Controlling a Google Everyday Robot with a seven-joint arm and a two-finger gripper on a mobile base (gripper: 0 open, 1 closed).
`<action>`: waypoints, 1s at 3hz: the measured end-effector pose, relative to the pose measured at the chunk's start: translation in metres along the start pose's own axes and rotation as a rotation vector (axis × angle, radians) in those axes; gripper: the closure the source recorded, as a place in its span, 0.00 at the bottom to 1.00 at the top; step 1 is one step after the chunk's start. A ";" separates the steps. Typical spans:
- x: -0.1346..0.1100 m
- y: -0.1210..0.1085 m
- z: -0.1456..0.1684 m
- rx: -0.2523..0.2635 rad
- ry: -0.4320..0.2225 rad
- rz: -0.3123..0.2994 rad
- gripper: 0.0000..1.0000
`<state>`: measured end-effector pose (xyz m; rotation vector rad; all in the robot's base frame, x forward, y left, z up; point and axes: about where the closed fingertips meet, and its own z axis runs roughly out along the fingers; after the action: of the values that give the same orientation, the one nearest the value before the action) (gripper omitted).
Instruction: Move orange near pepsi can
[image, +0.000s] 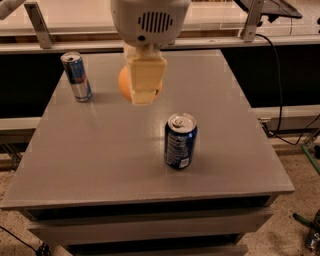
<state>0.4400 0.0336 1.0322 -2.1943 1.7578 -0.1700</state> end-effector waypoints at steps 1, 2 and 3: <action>-0.008 -0.002 -0.010 0.039 -0.019 -0.007 1.00; 0.017 0.000 -0.009 0.040 -0.021 0.051 1.00; 0.061 0.009 0.002 0.009 -0.025 0.141 1.00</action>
Offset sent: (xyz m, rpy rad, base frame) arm 0.0130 -0.0686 -0.0252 0.0207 0.0678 -0.1513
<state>0.4461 -0.0266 1.0209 -2.0483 1.8851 -0.1163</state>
